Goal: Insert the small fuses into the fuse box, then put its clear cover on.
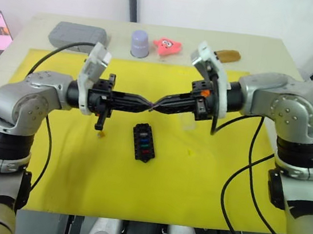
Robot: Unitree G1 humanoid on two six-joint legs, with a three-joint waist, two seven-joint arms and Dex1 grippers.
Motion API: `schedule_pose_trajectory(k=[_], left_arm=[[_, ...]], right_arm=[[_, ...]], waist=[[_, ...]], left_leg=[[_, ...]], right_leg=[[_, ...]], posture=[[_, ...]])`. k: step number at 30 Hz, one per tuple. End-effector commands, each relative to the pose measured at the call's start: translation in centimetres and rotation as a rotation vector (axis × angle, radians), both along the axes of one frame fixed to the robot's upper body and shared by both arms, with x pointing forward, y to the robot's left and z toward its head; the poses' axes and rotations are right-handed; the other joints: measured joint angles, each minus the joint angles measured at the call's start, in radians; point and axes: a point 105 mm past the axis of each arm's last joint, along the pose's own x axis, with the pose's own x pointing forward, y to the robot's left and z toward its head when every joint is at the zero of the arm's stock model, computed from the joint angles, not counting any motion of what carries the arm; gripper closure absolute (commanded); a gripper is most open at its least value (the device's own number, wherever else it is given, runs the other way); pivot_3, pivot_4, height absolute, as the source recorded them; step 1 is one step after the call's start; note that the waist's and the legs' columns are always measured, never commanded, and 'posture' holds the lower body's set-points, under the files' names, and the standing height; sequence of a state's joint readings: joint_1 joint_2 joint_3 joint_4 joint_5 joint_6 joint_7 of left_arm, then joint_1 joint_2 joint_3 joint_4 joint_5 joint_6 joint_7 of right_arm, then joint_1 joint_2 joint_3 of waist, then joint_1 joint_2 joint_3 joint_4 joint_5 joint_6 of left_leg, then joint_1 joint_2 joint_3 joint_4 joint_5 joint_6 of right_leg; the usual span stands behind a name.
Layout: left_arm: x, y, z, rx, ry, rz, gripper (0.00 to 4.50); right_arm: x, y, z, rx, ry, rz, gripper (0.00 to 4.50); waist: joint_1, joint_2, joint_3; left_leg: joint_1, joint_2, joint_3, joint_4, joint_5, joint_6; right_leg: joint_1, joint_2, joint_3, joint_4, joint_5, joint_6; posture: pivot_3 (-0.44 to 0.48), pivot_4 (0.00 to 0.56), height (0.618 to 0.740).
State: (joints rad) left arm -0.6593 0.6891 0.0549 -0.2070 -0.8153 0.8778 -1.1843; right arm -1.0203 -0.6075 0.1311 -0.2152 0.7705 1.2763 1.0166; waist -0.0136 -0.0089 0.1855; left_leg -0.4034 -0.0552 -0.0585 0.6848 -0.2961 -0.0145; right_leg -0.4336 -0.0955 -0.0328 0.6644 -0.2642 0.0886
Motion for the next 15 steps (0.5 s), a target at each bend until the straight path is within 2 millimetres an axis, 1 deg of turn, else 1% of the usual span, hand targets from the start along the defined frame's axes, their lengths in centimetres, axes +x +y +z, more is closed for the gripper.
schedule_pose_trajectory(k=[1,5,8,10,13,15], left_arm=[[-0.2,0.3,1.0,-0.010,-0.054,0.007,4.50],[-0.2,0.3,0.9,-0.002,-0.053,0.009,4.50],[-0.2,0.6,0.2,0.045,-0.059,0.022,4.50],[-0.2,1.4,-0.5,0.109,-0.047,0.042,4.50],[0.0,2.4,-1.0,0.175,-0.038,0.083,4.50],[0.1,3.3,-1.5,0.235,-0.027,0.117,3.97]], right_arm=[[-0.5,0.2,0.5,-0.011,-0.049,0.025,4.44],[-0.6,0.2,0.3,-0.018,-0.081,0.030,4.44],[-0.7,0.1,0.2,-0.021,-0.087,0.031,4.44],[-0.5,0.0,0.2,-0.037,-0.092,0.020,4.44],[-0.2,-0.2,-0.1,-0.063,-0.105,0.009,4.44],[0.2,-0.3,-0.4,-0.095,-0.125,0.000,4.50]], waist=[[0.000,0.000,0.000],[0.000,0.000,0.000],[0.000,0.000,0.000],[-0.002,0.000,0.000],[-0.001,0.000,0.000],[-0.001,0.000,0.000]], left_leg=[[0.000,0.000,0.000,0.000,0.000,0.000],[0.000,0.000,0.000,0.000,0.000,0.000],[0.000,0.000,0.000,0.000,0.000,0.000],[0.000,0.000,0.000,0.000,0.000,0.000],[0.000,0.000,0.000,0.000,0.000,0.000],[0.000,0.000,0.000,0.000,0.000,0.000]], right_leg=[[0.000,0.000,0.000,0.000,0.000,0.000],[0.000,0.000,0.000,0.000,0.000,0.000],[0.000,0.000,0.000,0.000,0.000,0.000],[0.000,0.000,0.000,0.000,0.000,0.000],[0.000,0.000,0.000,0.000,0.000,0.000],[0.000,0.000,0.000,0.000,0.000,0.000]], posture=[[0.000,0.150,0.731],[0.000,0.150,0.731],[0.000,0.150,0.731],[0.000,0.150,0.731],[0.000,0.150,0.731],[0.000,0.150,0.731]])
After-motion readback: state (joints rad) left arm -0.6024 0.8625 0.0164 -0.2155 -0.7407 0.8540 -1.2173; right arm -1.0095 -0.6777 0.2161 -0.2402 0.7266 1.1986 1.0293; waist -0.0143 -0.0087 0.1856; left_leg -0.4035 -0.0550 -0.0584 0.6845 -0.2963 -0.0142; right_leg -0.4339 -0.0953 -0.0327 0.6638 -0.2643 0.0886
